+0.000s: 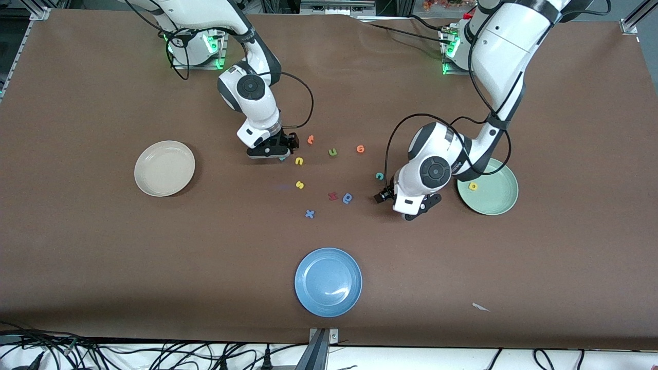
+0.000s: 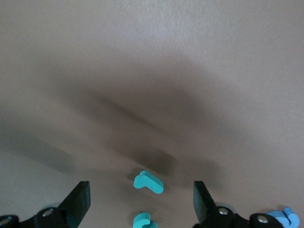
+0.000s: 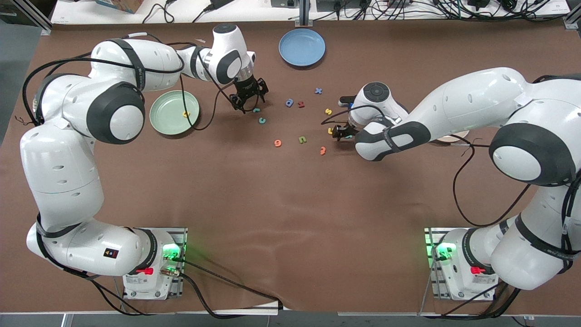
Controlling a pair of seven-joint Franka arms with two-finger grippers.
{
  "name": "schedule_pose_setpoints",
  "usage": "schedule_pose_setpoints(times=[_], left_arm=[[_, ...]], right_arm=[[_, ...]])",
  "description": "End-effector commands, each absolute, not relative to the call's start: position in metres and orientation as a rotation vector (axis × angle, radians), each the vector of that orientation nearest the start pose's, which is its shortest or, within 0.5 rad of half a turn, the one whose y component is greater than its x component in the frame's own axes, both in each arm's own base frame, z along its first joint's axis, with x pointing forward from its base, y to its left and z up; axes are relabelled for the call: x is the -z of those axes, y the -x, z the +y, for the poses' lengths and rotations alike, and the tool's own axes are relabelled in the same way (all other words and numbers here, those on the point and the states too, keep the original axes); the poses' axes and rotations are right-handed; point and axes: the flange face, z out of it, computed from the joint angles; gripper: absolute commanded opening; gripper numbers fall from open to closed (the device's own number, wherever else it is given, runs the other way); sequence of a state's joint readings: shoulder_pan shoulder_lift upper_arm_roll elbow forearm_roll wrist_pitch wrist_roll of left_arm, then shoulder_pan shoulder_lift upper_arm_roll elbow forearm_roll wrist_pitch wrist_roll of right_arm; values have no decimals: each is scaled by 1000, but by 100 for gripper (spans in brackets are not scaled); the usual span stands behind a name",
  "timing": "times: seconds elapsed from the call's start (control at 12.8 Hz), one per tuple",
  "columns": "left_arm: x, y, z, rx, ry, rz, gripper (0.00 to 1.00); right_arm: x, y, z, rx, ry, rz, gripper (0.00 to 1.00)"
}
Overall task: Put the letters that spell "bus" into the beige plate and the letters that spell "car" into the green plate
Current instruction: 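Grasp the cyan a with the right gripper while the left gripper grasps a letter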
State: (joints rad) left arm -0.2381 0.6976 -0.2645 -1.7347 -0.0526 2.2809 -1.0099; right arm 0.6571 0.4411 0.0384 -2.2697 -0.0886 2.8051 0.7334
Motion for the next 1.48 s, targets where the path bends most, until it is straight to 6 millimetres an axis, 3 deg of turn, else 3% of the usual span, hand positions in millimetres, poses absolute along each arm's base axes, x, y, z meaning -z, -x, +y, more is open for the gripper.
schedule_pose_setpoints(times=[0.0,0.39,0.55,1.4], left_arm=[[-174,-568,-309,-397,3032,-925,80],[-166,-557,-315,-415,3023,-886,56],[-166,-557,-315,-404,3026,-868,50],[-165,-570,-312,-302,3052,-848,48]], right_arm=[[-165,-422,364,165,3085,-80,95],[-159,-422,356,168,3107,-110,95],[-159,-421,356,168,3109,-117,89],[-146,-405,348,126,3130,-120,54]])
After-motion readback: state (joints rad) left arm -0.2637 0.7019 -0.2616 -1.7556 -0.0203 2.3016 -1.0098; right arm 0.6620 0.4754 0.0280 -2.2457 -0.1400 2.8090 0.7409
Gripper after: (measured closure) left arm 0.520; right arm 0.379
